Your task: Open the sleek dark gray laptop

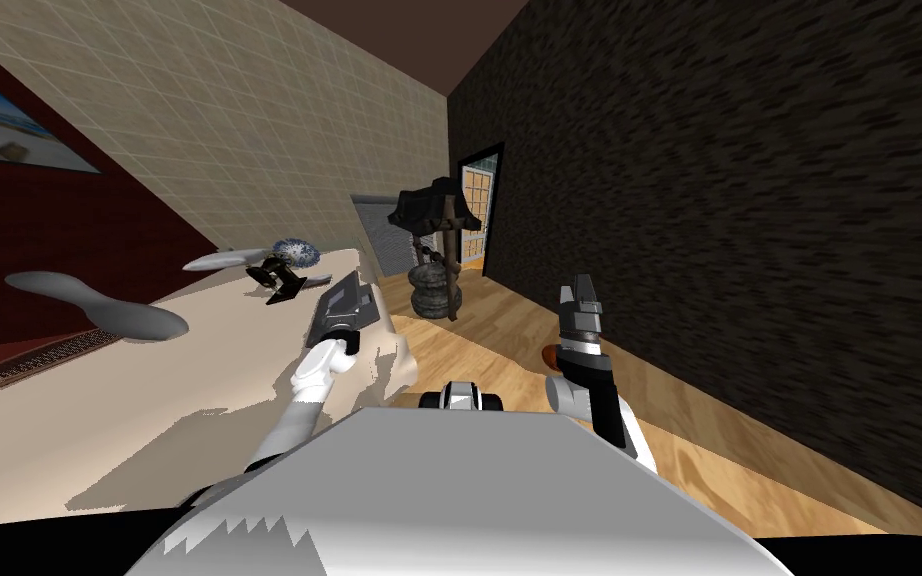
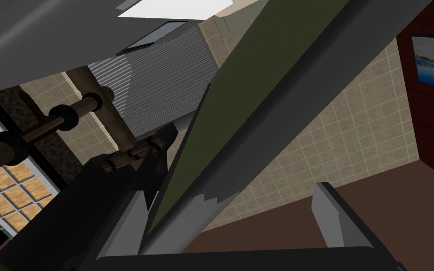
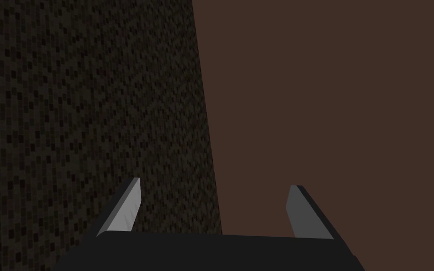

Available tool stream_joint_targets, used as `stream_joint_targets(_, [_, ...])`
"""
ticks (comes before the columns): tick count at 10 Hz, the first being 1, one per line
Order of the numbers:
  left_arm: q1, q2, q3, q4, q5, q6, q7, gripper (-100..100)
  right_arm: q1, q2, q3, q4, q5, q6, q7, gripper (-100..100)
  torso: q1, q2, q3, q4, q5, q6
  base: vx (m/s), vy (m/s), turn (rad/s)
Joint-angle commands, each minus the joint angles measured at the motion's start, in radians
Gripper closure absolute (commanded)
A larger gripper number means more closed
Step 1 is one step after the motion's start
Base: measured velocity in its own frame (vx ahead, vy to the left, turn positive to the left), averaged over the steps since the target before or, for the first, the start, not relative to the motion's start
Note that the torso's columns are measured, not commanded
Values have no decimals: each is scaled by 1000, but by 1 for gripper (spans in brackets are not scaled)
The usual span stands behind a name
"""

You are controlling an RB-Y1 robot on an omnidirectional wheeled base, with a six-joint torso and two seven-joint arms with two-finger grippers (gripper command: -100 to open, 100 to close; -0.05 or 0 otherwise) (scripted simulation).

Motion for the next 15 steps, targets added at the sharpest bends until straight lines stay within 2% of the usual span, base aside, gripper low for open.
stream_joint_targets(1, [-52,81,1,62,89,-10,-50,-100,0,0,0,0,0,0,0,0,-2,1,1,1,-1,1,-47,-106,0])
stream_joint_targets(3, [-86,145,0,106,173,-17,-89,-100,0,0,0,0,0,0,0,0,0,0,0,1,-1,0,-27,-102,-6])
stream_joint_targets(4, [-86,145,0,106,186,-17,-89,-100,0,0,0,0,0,0,0,0,1,-1,0,0,0,0,-21,-62,1])
stream_joint_targets(5, [-104,176,0,128,220,-20,-109,-100,0,0,0,0,0,0,0,0,3,-1,0,0,1,0,-26,-60,-5])
stream_joint_targets(6, [-104,176,0,128,226,-20,-109,-100,0,0,0,0,0,0,0,0,3,0,0,0,0,0,-17,-45,-2])
stream_joint_targets(7, [-121,208,-1,150,265,-23,-128,-100,0,0,0,0,0,0,0,0,3,-1,0,-1,1,0,-22,-52,-2])
stream_joint_targets(9, [-124,203,0,154,256,-26,-124,-100,0,0,0,0,0,0,0,0,3,-2,-1,-1,2,0,-10,-30,0])
stream_joint_targets(10, [-124,204,0,154,259,-25,-126,0,0,0,0,0,0,0,0,0,4,-3,-1,-2,2,0,0,0,0])
stream_joint_targets(15, [-124,204,0,154,258,-25,-125,0,0,0,0,0,0,0,0,0,3,-2,-1,-1,2,0,0,0,0])
